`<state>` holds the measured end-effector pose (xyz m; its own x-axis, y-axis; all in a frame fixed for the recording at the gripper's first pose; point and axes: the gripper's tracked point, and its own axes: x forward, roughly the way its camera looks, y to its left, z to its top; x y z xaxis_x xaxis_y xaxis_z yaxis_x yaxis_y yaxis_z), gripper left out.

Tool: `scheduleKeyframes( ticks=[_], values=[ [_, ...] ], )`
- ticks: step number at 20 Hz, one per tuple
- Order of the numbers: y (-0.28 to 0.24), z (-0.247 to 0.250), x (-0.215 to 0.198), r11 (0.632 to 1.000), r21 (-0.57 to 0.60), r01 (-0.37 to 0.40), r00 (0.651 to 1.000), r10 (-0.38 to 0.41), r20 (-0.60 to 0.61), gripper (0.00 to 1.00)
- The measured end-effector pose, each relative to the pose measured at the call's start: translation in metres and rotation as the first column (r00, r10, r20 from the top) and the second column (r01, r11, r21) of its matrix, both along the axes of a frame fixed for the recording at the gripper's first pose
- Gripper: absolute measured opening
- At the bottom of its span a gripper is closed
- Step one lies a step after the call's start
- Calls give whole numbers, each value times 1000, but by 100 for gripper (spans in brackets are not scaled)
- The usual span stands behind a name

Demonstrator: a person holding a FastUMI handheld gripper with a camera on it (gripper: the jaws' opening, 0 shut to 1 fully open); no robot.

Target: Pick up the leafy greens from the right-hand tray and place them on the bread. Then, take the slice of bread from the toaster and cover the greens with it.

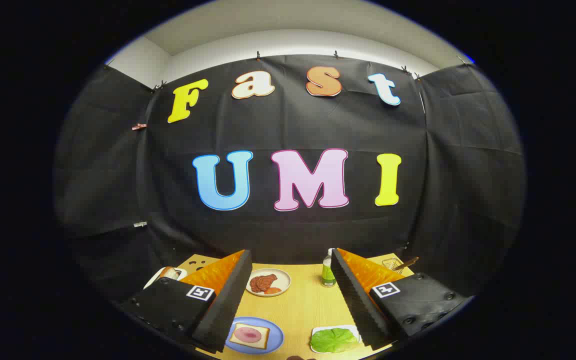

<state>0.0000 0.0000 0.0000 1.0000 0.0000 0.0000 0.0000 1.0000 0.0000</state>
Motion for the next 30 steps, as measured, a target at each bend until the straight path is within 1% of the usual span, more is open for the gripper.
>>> scheduleKeyframes(
  ticks=[3, 5, 11, 16, 20, 23, 26, 28, 30],
  values=[
    [16, -4, 0, 1000, -18, -10, 1000, 10, -20, 98],
    [21, -1, 0, 999, -36, -20, 1000, 20, -10, 98],
    [14, -6, 6, 998, -41, -44, 999, 44, -11, 99],
    [-12, -17, 8, 1000, -21, -7, 999, 6, -38, 99],
    [-38, -24, 6, 999, -17, 40, 997, -41, -61, 99],
    [-54, -44, 5, 998, -3, 56, 992, -56, -112, 99],
    [-69, -79, 4, 998, 1, 67, 977, -66, -204, 99],
    [-79, -106, 5, 997, -7, 75, 962, -74, -264, 99],
    [-88, -139, 6, 997, -8, 75, 936, -73, -343, 99]
  ],
)
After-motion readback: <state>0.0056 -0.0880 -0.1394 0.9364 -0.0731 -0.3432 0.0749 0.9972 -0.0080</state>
